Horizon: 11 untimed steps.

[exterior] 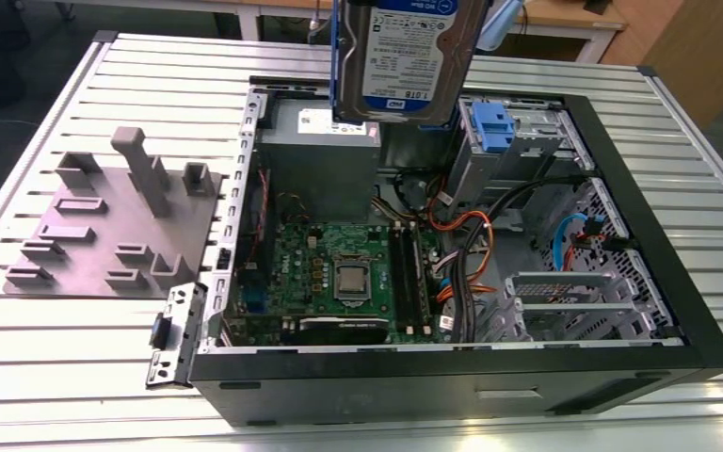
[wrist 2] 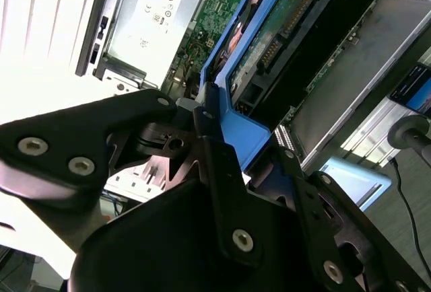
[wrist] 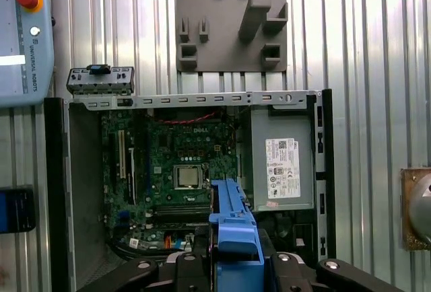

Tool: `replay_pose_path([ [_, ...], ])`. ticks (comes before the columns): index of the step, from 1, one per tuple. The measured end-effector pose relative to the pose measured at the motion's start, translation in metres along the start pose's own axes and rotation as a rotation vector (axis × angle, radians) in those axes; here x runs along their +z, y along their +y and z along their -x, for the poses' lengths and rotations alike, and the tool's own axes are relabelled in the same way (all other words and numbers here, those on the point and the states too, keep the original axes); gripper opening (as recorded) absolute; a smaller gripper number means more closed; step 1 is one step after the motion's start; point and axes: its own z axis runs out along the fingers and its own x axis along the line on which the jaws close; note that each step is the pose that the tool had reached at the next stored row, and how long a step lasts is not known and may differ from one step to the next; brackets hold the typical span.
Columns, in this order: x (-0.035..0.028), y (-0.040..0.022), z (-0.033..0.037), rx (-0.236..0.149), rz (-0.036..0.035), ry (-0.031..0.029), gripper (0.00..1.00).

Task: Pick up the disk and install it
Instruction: 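Insert the disk into the insertion slot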

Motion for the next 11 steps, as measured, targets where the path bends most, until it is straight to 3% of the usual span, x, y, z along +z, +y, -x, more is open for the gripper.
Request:
replay_pose_path([
  [11,0.0000,-0.0004,-0.0014,0.000,0.0000,0.0000,0.36],
])
